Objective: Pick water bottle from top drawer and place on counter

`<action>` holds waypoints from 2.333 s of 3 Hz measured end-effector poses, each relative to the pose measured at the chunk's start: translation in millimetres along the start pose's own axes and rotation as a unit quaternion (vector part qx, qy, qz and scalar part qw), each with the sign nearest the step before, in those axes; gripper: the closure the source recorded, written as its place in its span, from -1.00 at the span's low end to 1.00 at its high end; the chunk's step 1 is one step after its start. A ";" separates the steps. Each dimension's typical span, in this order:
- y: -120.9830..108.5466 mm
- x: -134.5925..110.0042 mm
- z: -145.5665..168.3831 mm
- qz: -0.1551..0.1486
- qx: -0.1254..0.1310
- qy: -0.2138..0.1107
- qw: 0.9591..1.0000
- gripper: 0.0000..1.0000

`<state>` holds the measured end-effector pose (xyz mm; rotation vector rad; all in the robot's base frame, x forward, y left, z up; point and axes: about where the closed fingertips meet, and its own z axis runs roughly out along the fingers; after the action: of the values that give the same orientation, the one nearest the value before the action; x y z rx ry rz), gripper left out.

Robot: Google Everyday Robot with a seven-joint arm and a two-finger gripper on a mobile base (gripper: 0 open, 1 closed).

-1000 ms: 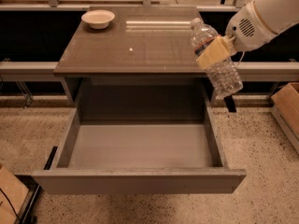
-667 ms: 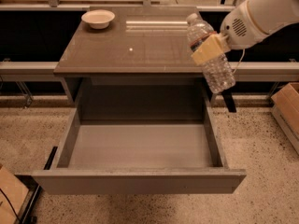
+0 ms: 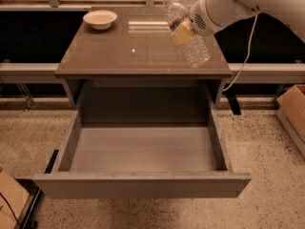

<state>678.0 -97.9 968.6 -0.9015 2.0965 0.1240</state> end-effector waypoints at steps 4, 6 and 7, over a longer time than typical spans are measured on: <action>-11.6 -20.2 85.0 -0.163 0.062 -0.012 0.985 1.00; -12.9 -34.8 153.5 -0.234 0.057 -0.034 0.970 0.61; -10.9 -38.4 181.7 -0.226 0.036 -0.041 0.973 0.17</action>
Offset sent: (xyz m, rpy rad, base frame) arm 0.0208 0.0069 -0.0412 -0.1826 -0.0728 -0.0211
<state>819.7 -15.4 880.7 -1.2794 1.7594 -0.1505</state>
